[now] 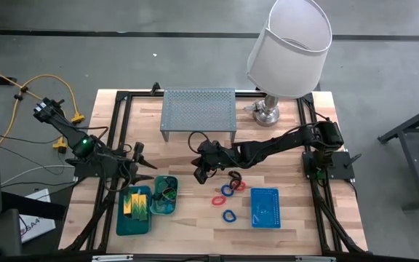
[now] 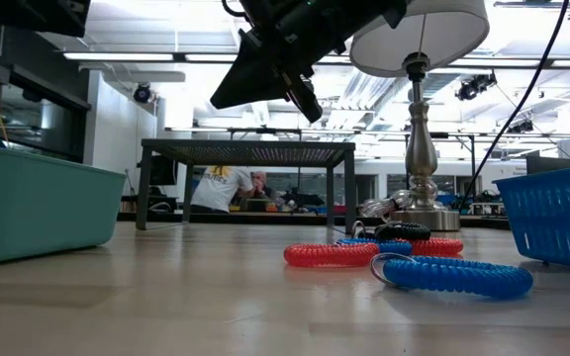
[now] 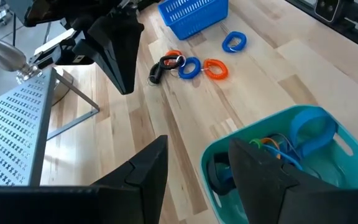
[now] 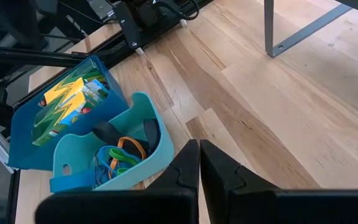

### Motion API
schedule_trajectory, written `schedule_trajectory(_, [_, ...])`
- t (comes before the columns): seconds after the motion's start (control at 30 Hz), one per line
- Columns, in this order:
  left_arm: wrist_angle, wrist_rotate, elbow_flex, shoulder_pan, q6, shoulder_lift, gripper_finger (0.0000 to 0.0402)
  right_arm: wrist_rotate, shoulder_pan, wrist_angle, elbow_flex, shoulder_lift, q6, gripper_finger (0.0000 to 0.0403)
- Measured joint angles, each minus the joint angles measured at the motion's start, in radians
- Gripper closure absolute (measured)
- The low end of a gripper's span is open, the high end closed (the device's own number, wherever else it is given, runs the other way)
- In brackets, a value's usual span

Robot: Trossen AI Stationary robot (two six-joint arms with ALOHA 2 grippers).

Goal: Pick & Place Office Desk Supplies
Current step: Put the bottom blue spring keychain into the blue bin

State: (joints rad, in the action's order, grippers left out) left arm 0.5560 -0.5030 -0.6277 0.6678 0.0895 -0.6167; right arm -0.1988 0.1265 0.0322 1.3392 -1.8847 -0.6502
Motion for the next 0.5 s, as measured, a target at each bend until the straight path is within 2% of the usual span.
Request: schedule_trajectory(0.5, [-0.006,0.001,0.000,0.000,0.000,0.000,0.0240,0.000,0.000,0.000,0.000,0.000,0.000,0.0401])
